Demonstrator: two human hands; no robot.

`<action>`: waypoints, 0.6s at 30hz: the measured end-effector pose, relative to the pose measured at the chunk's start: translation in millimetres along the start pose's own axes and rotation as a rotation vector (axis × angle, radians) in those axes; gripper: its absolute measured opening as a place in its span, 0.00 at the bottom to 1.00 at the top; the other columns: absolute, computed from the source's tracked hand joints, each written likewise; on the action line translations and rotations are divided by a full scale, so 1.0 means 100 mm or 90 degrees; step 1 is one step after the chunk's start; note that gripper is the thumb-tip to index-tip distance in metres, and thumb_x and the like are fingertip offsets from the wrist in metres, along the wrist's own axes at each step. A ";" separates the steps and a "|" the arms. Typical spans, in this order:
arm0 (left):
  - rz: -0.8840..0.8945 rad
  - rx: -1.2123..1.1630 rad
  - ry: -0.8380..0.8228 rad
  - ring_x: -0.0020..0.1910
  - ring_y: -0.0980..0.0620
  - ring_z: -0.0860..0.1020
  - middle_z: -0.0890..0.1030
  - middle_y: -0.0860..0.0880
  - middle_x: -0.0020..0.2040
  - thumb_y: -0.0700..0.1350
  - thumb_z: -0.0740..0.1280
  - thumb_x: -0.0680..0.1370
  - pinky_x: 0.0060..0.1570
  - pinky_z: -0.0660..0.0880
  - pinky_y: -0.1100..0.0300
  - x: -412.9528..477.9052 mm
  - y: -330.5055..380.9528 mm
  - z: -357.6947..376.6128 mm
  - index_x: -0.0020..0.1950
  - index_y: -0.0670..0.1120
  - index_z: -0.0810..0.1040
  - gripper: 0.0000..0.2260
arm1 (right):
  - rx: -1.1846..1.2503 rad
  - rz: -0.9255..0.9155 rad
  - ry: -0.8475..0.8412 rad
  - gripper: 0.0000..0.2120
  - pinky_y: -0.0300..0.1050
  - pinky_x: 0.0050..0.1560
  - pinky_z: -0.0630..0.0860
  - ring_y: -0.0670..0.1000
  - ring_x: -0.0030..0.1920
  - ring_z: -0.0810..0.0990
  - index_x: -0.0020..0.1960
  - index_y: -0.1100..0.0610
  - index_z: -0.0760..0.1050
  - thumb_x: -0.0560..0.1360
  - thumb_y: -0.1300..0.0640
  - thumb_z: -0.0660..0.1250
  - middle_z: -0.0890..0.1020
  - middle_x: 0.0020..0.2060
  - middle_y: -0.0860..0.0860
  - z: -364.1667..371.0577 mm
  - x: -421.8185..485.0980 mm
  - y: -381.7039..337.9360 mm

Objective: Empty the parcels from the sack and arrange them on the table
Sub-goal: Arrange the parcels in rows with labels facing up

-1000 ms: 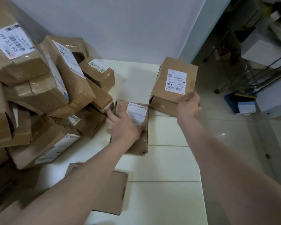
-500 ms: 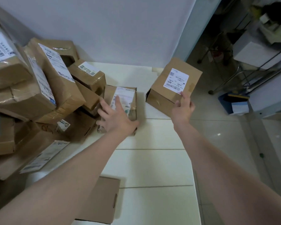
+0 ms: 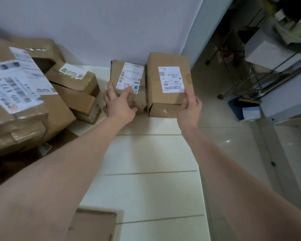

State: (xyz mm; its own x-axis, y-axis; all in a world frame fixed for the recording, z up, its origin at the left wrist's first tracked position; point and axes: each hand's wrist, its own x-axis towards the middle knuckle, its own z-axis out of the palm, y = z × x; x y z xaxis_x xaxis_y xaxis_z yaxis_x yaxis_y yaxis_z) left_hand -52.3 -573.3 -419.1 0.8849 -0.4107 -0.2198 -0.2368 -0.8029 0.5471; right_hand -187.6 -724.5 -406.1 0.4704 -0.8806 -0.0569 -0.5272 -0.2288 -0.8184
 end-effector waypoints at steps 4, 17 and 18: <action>0.047 -0.157 0.059 0.76 0.48 0.55 0.53 0.50 0.78 0.38 0.66 0.77 0.70 0.60 0.68 0.15 -0.18 -0.04 0.74 0.56 0.69 0.27 | 0.058 0.027 -0.047 0.21 0.40 0.64 0.65 0.44 0.59 0.73 0.72 0.41 0.66 0.83 0.59 0.54 0.64 0.69 0.49 0.02 0.11 -0.16; 0.229 -0.148 -0.010 0.66 0.51 0.73 0.73 0.51 0.69 0.35 0.62 0.78 0.67 0.70 0.55 -1.31 0.10 -0.21 0.71 0.51 0.72 0.23 | 0.050 0.206 -0.239 0.24 0.53 0.59 0.75 0.56 0.56 0.77 0.73 0.55 0.63 0.80 0.47 0.59 0.74 0.64 0.54 0.13 -1.07 -0.26; 0.237 -0.167 0.003 0.61 0.52 0.76 0.77 0.52 0.64 0.35 0.61 0.78 0.62 0.73 0.55 -1.37 0.10 -0.34 0.67 0.51 0.75 0.20 | 0.062 0.207 -0.289 0.23 0.55 0.59 0.77 0.54 0.51 0.78 0.72 0.55 0.63 0.80 0.48 0.60 0.76 0.60 0.53 0.14 -1.16 -0.32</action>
State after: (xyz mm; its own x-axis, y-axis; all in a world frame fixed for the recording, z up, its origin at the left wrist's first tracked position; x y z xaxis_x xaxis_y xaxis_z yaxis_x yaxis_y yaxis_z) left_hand -162.2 -510.2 -356.3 0.7609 -0.6480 0.0337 -0.4301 -0.4648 0.7739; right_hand -215.2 -609.4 -381.6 0.5627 -0.6279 -0.5377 -0.6384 0.0832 -0.7652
